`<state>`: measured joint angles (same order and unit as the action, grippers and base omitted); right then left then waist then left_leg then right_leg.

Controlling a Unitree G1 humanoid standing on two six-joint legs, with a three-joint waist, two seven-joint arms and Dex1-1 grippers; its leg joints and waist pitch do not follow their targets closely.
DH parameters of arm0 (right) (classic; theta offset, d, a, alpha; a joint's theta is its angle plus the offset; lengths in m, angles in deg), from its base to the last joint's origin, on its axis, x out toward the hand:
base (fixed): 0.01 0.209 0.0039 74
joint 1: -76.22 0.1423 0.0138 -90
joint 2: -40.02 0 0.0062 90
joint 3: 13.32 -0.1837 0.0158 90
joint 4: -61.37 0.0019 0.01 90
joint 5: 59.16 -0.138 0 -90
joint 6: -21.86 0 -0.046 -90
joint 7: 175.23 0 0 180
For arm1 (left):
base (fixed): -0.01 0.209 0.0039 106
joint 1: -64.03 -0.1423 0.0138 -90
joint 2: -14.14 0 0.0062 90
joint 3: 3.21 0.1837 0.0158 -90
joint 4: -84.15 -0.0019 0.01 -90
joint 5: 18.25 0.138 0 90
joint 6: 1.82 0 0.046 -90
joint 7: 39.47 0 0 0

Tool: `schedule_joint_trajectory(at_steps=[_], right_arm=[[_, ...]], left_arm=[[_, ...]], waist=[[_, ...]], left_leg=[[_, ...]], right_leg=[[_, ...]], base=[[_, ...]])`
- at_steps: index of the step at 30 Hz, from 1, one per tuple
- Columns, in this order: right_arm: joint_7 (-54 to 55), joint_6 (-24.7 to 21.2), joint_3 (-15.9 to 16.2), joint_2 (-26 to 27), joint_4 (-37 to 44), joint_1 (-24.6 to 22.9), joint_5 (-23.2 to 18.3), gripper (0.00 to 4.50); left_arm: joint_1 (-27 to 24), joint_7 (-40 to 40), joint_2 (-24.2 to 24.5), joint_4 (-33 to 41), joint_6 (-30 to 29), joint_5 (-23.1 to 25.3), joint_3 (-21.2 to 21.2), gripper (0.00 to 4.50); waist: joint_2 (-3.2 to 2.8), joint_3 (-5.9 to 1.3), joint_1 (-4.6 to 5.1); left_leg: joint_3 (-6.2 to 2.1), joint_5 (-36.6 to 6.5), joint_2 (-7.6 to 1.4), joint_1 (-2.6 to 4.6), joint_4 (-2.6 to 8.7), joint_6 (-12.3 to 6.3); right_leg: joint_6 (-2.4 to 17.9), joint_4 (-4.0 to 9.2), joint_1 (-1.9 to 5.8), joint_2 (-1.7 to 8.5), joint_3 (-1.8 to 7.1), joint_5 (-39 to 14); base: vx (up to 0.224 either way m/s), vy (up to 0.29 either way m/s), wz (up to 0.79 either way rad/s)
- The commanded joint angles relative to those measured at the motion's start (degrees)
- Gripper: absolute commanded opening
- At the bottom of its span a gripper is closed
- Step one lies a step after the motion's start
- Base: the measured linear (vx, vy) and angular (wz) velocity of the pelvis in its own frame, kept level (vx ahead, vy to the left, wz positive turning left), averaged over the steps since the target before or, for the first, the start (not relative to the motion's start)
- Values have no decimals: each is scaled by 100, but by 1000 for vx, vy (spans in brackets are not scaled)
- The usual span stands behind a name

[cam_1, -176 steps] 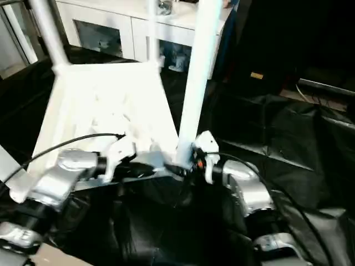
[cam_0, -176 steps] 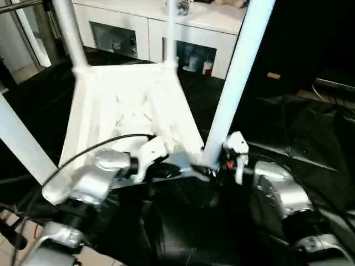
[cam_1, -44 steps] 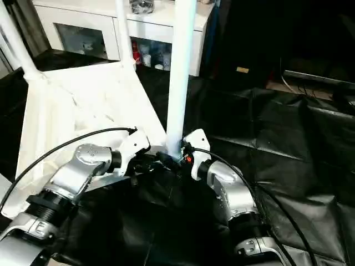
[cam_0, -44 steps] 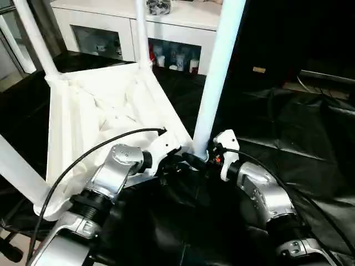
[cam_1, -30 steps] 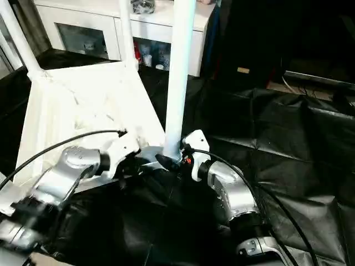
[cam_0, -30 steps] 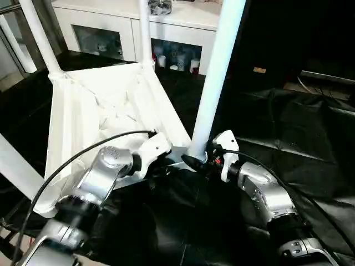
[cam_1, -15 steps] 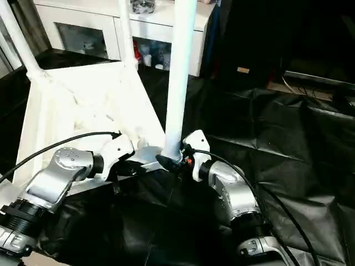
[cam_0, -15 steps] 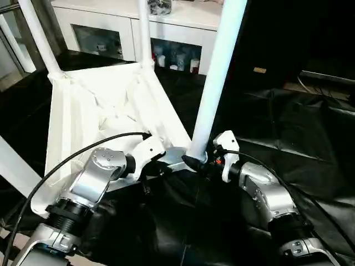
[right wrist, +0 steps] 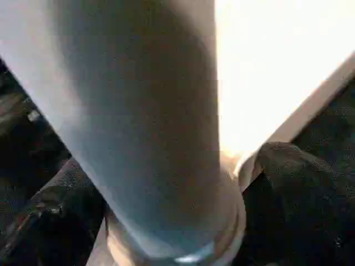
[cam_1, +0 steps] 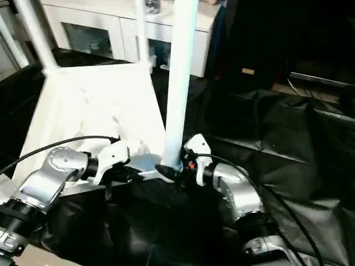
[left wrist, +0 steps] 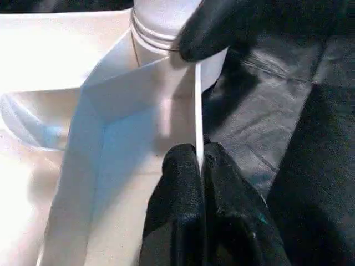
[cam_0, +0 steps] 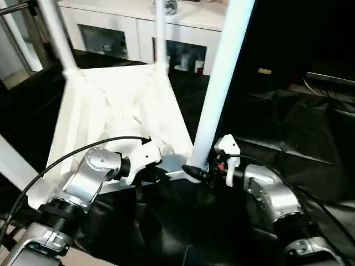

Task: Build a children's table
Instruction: Rotate leg to tighten

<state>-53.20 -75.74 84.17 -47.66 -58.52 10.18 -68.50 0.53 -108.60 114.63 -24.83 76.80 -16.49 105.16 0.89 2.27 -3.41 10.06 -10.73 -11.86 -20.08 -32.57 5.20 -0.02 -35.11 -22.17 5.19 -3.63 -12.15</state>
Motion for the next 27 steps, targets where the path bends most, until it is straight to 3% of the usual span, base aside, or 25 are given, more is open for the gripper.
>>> schedule_joint_trajectory(at_steps=[1,4,5,7,8,12,22,26,27], right_arm=[[-544,-155,132,-227,312,0,-131,447],[-933,-288,254,-372,396,-7,-209,447],[-1025,-306,283,-401,397,-1,-211,447],[-1216,-318,343,-441,335,48,-183,447],[-1236,-298,350,-437,303,67,-170,419],[-1339,-363,420,-406,329,111,-251,401],[-1371,-419,451,-351,321,53,-257,305],[-1304,-418,435,-346,346,1,-278,274],[-1097,-383,363,-287,357,-73,-276,271]], left_arm=[[-137,-447,-41,-46,160,-358,126,0],[-142,-591,25,-51,247,-412,121,0],[-141,-620,40,-65,279,-420,118,0],[-151,-751,87,-93,362,-468,100,0],[-158,-796,103,-95,379,-485,94,0],[-234,-905,137,-70,422,-521,72,0],[-200,-800,75,-237,528,-484,14,0],[-132,-557,1,-355,518,-388,-39,0],[-15,-118,-122,-514,433,-251,-122,0]], waist=[[32,-301,-34],[40,-302,-64],[92,-301,-58],[106,-296,-86],[98,-292,-92],[122,-295,-133],[85,-303,-166],[71,-306,-167],[40,-298,-159]], left_leg=[[19,-754,-127,7,324,-459],[23,-680,-135,-1,316,-505],[29,-684,-138,-8,315,-511],[26,-697,-140,-12,316,-501],[24,-710,-141,-10,317,-492],[30,-675,-146,8,320,-443],[31,-630,-133,3,317,-401],[31,-691,-135,9,318,-359],[34,-768,-136,17,323,-330]], right_leg=[[1494,330,281,254,240,-178],[1481,318,269,257,234,-184],[1476,324,267,261,235,-219],[1455,324,258,277,232,-392],[1443,328,253,280,234,-447],[1409,319,238,275,238,-489],[1359,315,240,273,239,-440],[1368,323,241,271,241,-452],[1366,338,228,266,244,-505]], base=[[0,0,0],[0,0,0],[0,0,0],[0,0,0],[0,0,0],[0,0,0],[0,0,0],[0,0,0],[0,0,0]])
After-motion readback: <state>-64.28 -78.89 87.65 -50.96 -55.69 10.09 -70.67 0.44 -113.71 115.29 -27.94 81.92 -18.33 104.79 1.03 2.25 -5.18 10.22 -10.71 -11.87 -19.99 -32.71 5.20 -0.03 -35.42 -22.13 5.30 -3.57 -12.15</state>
